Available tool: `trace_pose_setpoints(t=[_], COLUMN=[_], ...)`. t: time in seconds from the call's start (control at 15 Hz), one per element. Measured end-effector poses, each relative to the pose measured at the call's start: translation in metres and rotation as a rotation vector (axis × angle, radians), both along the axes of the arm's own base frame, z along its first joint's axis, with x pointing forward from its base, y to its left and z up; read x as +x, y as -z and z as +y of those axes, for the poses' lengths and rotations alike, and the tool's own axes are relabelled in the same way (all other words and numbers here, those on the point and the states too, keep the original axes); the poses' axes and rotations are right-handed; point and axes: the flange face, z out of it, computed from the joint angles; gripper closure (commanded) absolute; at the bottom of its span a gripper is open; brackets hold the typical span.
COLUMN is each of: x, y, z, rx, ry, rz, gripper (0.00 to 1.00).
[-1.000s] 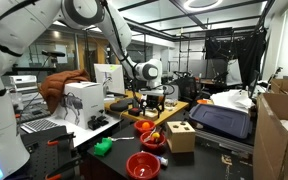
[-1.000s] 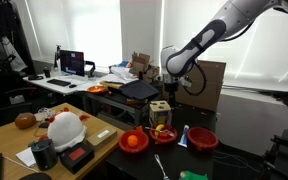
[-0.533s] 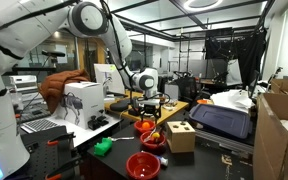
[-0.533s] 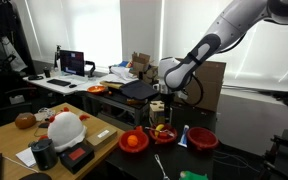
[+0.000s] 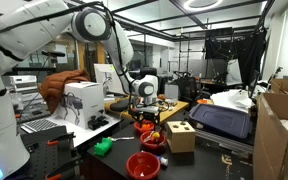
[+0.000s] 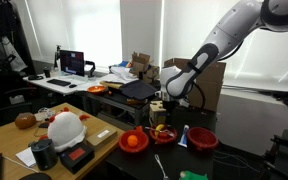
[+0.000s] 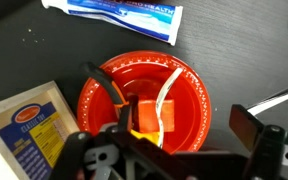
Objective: Remove the fork from the bowl
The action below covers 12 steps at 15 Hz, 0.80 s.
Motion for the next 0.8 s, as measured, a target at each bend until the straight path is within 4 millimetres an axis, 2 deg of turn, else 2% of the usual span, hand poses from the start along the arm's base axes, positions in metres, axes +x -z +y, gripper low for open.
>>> trace_pose_setpoints(t=[0.8], x=[-0.008], y=[0.031], z=[0.008], rx=[0.013], ry=[0.014], rz=[-0.012], gripper=[0.0])
